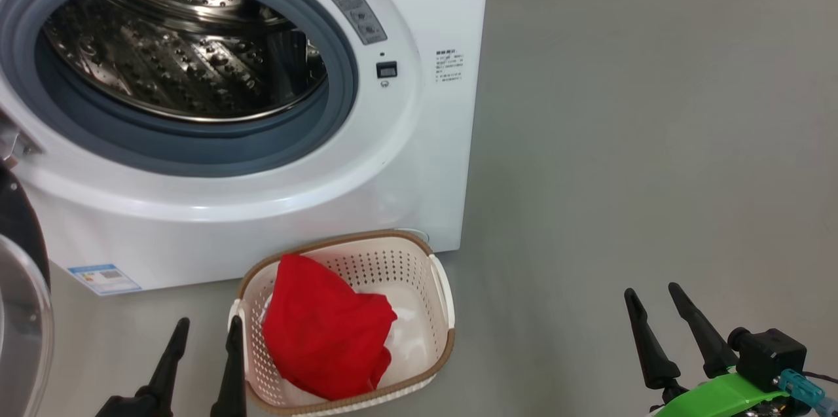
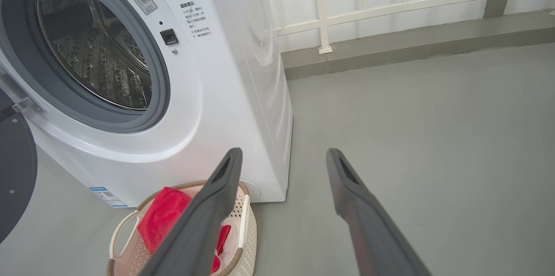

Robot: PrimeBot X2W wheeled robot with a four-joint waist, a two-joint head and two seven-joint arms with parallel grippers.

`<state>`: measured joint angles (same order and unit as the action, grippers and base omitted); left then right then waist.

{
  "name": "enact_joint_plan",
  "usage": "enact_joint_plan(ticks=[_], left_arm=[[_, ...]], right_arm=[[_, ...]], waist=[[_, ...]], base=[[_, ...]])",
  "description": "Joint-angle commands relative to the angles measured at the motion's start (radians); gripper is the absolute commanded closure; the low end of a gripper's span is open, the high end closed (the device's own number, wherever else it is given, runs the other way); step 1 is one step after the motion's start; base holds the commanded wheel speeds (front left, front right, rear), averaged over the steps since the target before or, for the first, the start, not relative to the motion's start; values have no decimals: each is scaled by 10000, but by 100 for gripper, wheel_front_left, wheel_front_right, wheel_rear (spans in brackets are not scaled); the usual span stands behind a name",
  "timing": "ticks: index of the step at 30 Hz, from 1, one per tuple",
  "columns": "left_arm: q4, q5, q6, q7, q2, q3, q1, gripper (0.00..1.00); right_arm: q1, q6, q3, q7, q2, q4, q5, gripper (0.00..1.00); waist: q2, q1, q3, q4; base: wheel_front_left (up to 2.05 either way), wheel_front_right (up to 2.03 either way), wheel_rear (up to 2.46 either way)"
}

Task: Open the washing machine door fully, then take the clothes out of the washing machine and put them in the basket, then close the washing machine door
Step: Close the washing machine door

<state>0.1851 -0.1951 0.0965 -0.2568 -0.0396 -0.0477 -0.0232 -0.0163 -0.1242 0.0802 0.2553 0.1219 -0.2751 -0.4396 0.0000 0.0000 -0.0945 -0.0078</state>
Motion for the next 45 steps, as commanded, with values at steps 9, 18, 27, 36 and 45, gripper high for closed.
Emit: enact_joint_plan(ticks=[9,18,27,36,45], left_arm=[[-254,-55,0,-49,-106,-213,118,0],[-152,-96,-99,-49,-106,-45,191,0],[-56,-463,-537,-49,-106,172,-80,0],[54,-690,-734,-49,-106,389,-503,0],[-8,-823,-957,-49,-106,545,-723,0]], right_arm=[[78,-65,244,65,164,250,-43,0],[9,-65,200,65,168,229,-19,0],[-55,-65,553,65,322,106,-67,0],[-141,-65,933,65,362,-3,-143,0],[-168,-65,1253,65,391,-103,-203,0]], waist=[[0,0,-64,49],[0,0,42,362],[0,0,448,1380],[0,0,736,2741],[0,0,883,4204]], base=[[-35,35,0],[0,0,0],[0,0,0],[0,0,0],[0,0,0]])
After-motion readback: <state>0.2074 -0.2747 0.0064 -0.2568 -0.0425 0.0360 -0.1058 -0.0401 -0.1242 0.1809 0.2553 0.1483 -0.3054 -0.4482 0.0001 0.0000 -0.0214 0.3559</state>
